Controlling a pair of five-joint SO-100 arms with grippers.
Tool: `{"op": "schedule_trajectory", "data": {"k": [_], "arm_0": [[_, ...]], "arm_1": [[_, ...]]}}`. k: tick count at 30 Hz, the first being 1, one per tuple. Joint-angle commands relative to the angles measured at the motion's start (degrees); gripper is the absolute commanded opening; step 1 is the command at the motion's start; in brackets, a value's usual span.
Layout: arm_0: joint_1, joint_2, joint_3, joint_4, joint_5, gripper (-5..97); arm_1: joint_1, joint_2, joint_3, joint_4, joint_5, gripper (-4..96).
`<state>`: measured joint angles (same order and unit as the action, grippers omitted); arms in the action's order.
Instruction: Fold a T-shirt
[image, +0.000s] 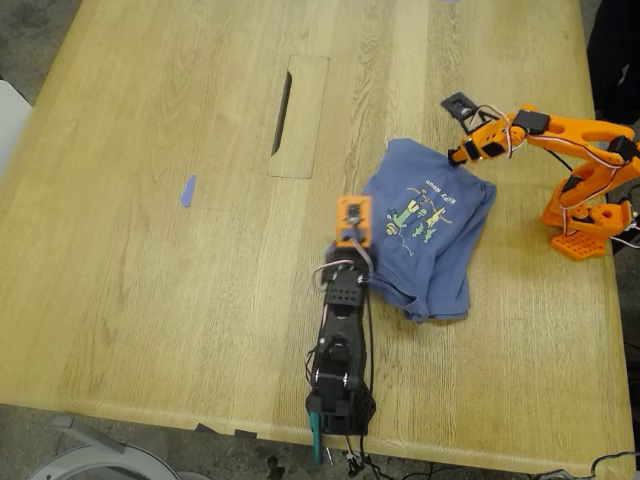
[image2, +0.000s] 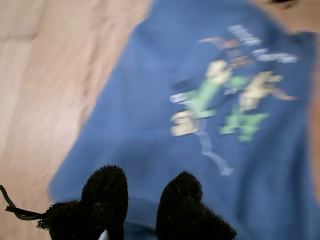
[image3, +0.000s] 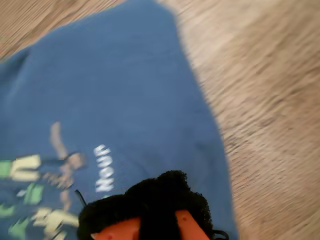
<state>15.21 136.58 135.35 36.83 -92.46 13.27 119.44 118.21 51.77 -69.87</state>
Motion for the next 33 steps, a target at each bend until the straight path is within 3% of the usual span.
{"op": "schedule_trajectory", "data": {"k": [1,9,18,23,33], "arm_0": [[8.4,-0.4,-11.3,1.6,0.1,14],[16.9,-12.8,-10.9,-6.7,-1.4,13],[6.2,-13.6,10.1,-19.8,-1.8,13],[-2.2,-3.9,16.7,-15.7,-1.8,13],[-18.7,33.0,27.3,7.6,-1.6,13]], "arm_1": [[-5.7,2.4,-5.2,3.5,0.6,0.0],[-14.7,0.5,-2.5,2.7,1.5,0.0],[-10.4,0.5,12.7,-12.7,1.5,0.0],[-2.8,2.5,16.8,-14.4,0.4,0.0],[12.6,12.2,23.2,-14.0,-0.9,0.0]]}}
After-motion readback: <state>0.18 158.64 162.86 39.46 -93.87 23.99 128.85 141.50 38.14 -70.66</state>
